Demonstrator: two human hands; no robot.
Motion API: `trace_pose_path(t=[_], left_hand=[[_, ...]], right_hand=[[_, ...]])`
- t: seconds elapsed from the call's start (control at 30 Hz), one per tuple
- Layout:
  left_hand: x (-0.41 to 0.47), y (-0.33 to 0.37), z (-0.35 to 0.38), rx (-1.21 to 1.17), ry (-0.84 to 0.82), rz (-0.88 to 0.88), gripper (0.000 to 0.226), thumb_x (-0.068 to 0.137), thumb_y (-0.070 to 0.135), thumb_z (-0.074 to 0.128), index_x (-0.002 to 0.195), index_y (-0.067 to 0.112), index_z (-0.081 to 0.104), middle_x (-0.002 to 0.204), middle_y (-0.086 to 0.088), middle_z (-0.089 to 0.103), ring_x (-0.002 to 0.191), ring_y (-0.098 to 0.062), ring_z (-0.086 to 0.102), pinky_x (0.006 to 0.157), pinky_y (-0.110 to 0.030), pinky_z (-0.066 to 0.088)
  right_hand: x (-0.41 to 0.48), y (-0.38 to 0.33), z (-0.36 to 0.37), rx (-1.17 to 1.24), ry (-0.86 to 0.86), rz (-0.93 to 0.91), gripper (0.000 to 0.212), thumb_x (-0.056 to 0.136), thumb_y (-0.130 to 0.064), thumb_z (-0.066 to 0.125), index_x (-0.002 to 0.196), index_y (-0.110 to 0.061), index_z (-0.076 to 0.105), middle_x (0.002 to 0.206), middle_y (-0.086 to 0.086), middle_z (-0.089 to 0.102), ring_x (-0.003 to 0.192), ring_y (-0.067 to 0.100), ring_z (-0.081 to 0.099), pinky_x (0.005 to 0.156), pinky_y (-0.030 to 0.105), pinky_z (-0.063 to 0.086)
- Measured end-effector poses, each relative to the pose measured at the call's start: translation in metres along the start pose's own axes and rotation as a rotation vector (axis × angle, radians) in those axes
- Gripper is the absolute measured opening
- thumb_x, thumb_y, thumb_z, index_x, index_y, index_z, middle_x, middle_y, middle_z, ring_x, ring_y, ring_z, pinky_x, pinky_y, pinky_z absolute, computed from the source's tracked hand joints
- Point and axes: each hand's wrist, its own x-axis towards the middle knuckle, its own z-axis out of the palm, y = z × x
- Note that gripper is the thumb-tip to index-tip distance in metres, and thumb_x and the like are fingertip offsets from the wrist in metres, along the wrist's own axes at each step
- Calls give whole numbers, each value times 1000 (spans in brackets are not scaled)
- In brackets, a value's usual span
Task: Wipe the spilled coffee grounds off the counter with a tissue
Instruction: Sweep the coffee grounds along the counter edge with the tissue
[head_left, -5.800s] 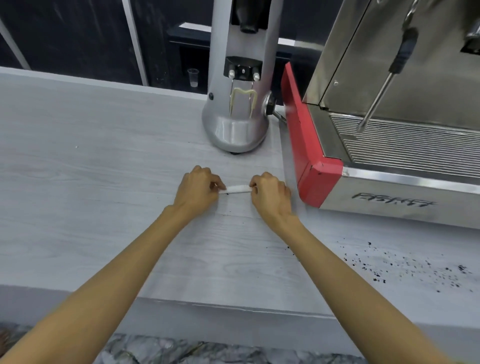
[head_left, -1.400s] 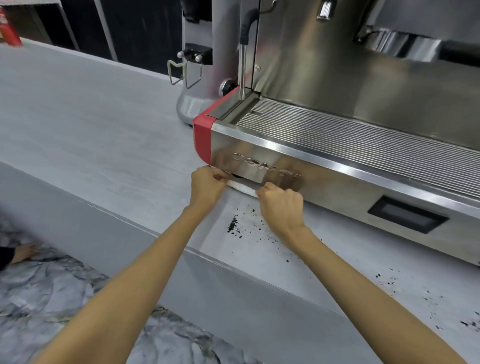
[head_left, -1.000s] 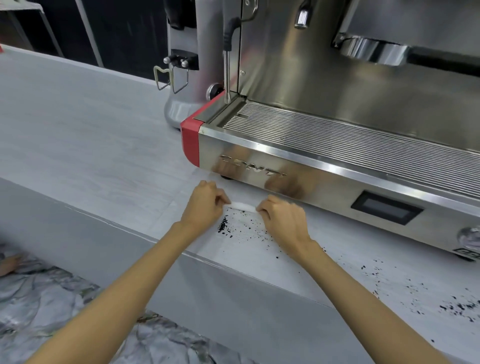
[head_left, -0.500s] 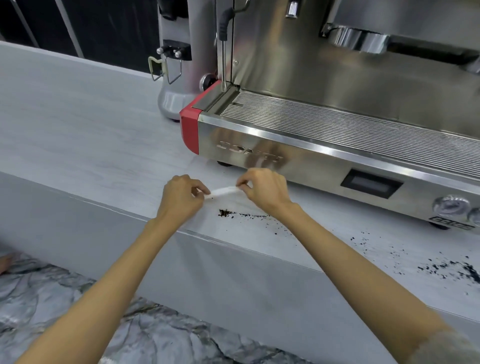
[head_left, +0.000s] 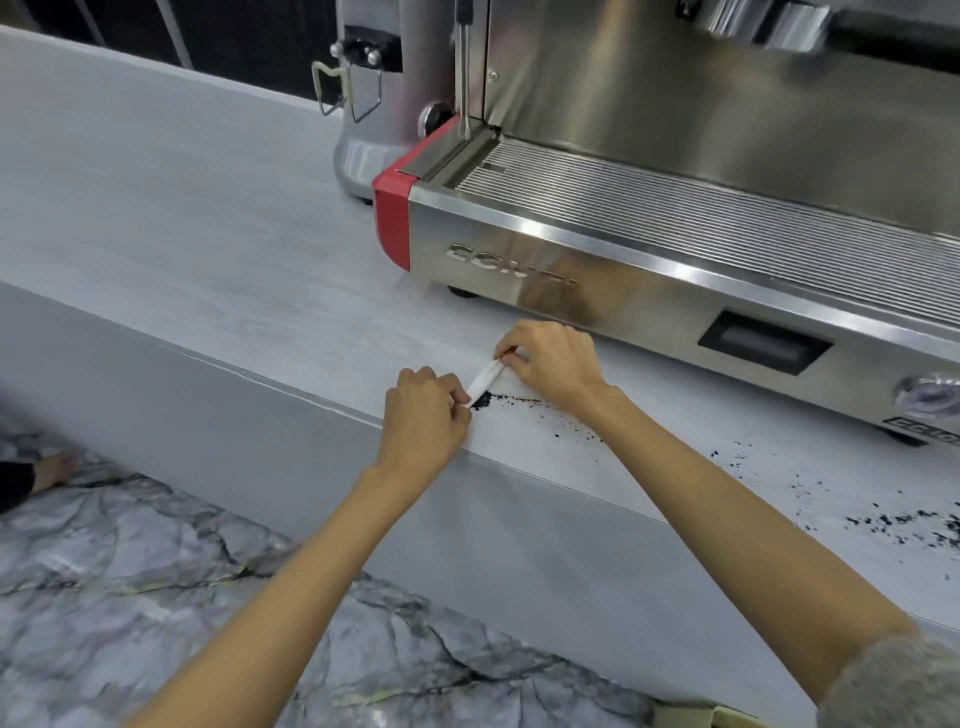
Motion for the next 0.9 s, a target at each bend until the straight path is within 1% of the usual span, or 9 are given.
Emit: trace_pose_path(t=[0.13,0.23,0.33,0.53,0.67,0.73,0.8,0.87,0.9], left_hand=[[-14,26,18,1,30,4,20,82,7,53,95,7,67,90,-17,62,93,-33,50,78,-42,45],[-21,44,31,-14,76,-12,19,81,5,54,92,6,68,86,-18,62,90,-35,51,76,-44,46],[-28,64,43,-8,89,-17,17,80,5,55,91,6,69,86,-17,62,89,-34,52,75,-42,46],[-40,100,69,-11,123,-30,17,80,6,55,90,7,68,87,-16,62,89,-33,50,74,-39,43],[-47,119,82,-29,128,-16,16,80,5,55,90,6,68,85,-15,62,88,-32,50,73,-39,45],[-50,127,87,-39,128,-2,17,81,6,55,91,7,68,86,-14,62,87,-31,50,72,-36,43],[-54,134,92,-45,99,19,19,82,7,53,95,8,67,88,-12,61,90,-28,49,72,-32,41],[-53,139,93,-66,33,33,19,84,9,52,96,10,67,89,-8,59,91,-22,46,72,-24,39],[-50,139,91,-92,5,24,19,83,9,52,94,11,68,86,-6,57,88,-19,45,68,-19,36]], right_hand=[[-16,26,-6,-5,6,-49,18,91,-25,54,97,-27,71,103,-10,70,95,17,64,64,26,40],[-28,46,-12,-8,-8,-90,18,91,-24,54,98,-26,70,104,-10,70,94,16,65,63,25,40],[-38,66,-17,2,-3,-101,18,90,-23,54,97,-26,71,104,-10,70,94,17,65,65,28,45],[-59,100,-23,27,18,-108,19,91,-20,53,95,-26,71,106,-13,69,92,17,66,60,24,37],[-74,121,-26,34,36,-94,20,91,-21,52,93,-26,71,103,-12,69,86,17,67,57,24,39],[-83,132,-26,44,45,-96,19,91,-20,54,93,-24,72,100,-11,70,82,17,67,52,22,36],[-90,140,-28,52,43,-90,18,91,-19,54,92,-23,72,99,-10,71,81,17,67,50,22,36],[-93,145,-32,61,29,-64,19,90,-19,55,92,-23,73,99,-10,71,84,17,66,54,23,41],[-94,146,-34,71,21,-49,18,90,-19,55,92,-24,73,100,-10,71,85,16,66,57,24,43]])
